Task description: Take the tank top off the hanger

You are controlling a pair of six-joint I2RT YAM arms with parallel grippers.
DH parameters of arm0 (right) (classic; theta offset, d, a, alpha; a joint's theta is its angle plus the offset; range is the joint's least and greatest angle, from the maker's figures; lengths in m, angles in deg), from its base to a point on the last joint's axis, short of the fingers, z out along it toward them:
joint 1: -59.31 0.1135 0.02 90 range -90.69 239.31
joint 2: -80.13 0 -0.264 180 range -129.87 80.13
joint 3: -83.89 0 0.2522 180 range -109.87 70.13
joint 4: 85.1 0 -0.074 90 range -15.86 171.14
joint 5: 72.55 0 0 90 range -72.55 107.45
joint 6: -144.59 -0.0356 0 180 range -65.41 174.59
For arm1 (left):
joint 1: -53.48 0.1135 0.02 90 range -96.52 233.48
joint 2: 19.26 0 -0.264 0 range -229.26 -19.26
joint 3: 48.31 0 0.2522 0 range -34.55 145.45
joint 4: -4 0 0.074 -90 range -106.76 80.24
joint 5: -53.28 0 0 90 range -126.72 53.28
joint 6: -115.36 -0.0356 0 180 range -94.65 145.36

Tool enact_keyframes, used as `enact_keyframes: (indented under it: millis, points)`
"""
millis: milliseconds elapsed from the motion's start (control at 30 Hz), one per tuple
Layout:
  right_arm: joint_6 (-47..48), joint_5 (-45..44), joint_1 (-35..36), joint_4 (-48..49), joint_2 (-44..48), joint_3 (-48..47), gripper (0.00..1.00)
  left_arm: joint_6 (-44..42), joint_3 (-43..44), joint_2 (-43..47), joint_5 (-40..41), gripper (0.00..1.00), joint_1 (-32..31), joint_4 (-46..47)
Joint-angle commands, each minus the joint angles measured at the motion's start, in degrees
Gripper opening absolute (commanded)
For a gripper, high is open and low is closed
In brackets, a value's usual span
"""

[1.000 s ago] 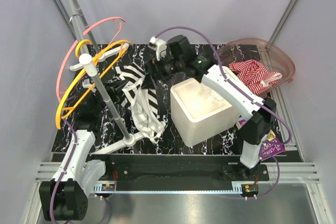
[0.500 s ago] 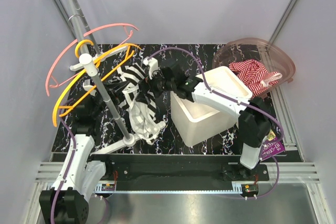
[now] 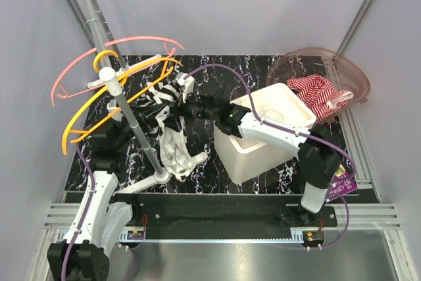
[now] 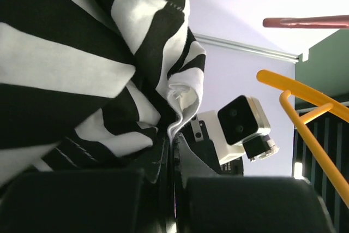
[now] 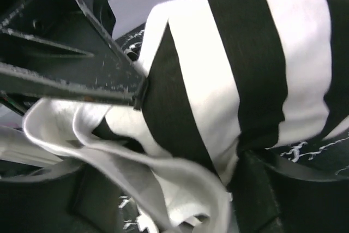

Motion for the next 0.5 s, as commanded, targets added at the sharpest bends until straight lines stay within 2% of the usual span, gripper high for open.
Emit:
enact_keyframes:
  millis: [0, 67, 100, 200, 300, 333, 467]
  points:
    - [-3.9, 0.7, 0.9, 6.2, 2.6, -0.4, 0.58, 0.3, 2.6, 0.4, -2.7, 0.0, -1.5, 0.5]
    - [-4.4, 1.5, 1.0, 6.9, 2.9, 0.3, 0.49, 0.2, 3.0, 0.0, -2.5, 0.0, -1.9, 0.5]
    - [-4.5, 1.5, 1.0, 6.9, 3.0, 0.4, 0.3, 0.1, 3.2, -0.1, -2.5, 0.0, -2.3, 0.5]
    - [-6.2, 0.4, 1.0, 5.4, 3.9, 0.7, 0.03, 0.3, 3.1, -0.1, -2.9, 0.0, -2.4, 0.3]
    - [-8.0, -1.7, 1.1, 4.9, 6.4, 3.3, 0.0, -0.5, 2.6, 0.9, -1.9, 0.02, -2.3, -1.5]
    - [-8.2, -2.5, 1.0, 5.0, 8.0, 4.9, 0.0, -0.7, 2.3, 1.2, -1.5, 0.1, -2.3, -2.1]
    - [-8.9, -4.8, 0.7, 2.6, 11.1, 5.6, 0.0, -1.2, 0.4, 3.0, 0.6, 0.29, -2.3, -3.7]
